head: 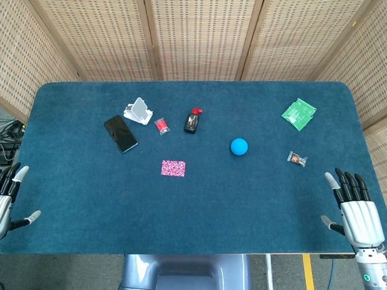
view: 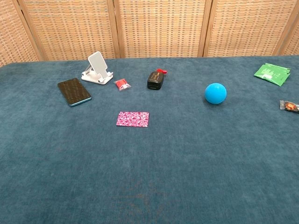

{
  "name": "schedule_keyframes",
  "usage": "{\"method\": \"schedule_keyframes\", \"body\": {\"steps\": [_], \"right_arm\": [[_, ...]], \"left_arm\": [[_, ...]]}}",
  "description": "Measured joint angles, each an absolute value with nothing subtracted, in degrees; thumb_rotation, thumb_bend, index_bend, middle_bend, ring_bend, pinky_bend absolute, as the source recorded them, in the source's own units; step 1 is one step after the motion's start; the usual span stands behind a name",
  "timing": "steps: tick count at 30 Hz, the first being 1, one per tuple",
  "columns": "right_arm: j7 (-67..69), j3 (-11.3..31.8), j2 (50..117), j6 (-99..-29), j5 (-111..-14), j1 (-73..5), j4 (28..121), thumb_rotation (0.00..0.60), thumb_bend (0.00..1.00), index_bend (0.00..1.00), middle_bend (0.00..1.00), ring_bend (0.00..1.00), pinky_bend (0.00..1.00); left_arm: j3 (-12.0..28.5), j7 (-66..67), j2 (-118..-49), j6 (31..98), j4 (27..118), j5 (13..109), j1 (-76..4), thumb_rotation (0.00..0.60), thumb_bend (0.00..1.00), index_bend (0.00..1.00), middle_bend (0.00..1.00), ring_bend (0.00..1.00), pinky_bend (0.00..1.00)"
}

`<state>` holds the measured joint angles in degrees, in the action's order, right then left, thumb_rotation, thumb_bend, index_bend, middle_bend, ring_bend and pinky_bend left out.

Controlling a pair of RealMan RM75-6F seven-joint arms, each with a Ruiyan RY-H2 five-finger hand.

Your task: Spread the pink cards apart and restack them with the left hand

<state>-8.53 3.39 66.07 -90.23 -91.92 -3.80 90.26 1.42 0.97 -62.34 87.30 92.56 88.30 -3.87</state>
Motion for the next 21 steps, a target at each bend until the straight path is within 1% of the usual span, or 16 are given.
{"method": "schedule_keyframes", "body": {"steps": [14, 15, 16, 18, 20, 21], "right_arm": [[-8.4, 3.6, 65.6, -90.4, -91.5, -3.7, 90.9, 0.600, 0.00, 0.00, 0.00, 0.00, 0.00], [-8.3, 3.7, 65.6, -90.4, -91.4, -3.7, 90.9, 0.600, 0.00, 0.00, 0.00, 0.00, 0.00], [-8.3, 3.9, 65.6, -90.4, -91.1, -3.7, 91.0, 0.600, 0.00, 0.00, 0.00, 0.00, 0.00], [-8.3, 4.0, 65.5, -90.3, -90.8, -3.7, 91.0, 0.600, 0.00, 0.00, 0.00, 0.00, 0.00], [-8.4, 4.3, 65.6, -90.0, -90.2, -3.8, 90.9, 0.600, 0.00, 0.00, 0.00, 0.00, 0.00], [-8.5, 4.4, 65.6, -89.8, -89.9, -3.9, 90.9, 0.600, 0.00, 0.00, 0.00, 0.00, 0.00]], "left_arm": [[1.2, 1.8, -62.6, 85.6, 93.2, 89.7, -5.4, 0.600, 0.00, 0.00, 0.00, 0.00, 0.00], [1.4, 1.9, -62.6, 85.3, 93.5, 89.7, -5.7, 0.600, 0.01, 0.00, 0.00, 0.00, 0.00], [1.7, 2.1, -62.6, 84.8, 94.0, 89.7, -6.2, 0.600, 0.04, 0.00, 0.00, 0.00, 0.00], [2.2, 2.5, -62.6, 84.0, 94.8, 89.6, -7.2, 0.600, 0.26, 0.00, 0.00, 0.00, 0.00], [3.0, 3.8, -62.8, 83.0, 95.4, 89.5, -8.4, 0.600, 0.65, 0.00, 0.00, 0.00, 0.00], [3.4, 4.6, -63.0, 82.5, 95.7, 89.5, -9.1, 0.600, 0.81, 0.00, 0.00, 0.00, 0.00]]}}
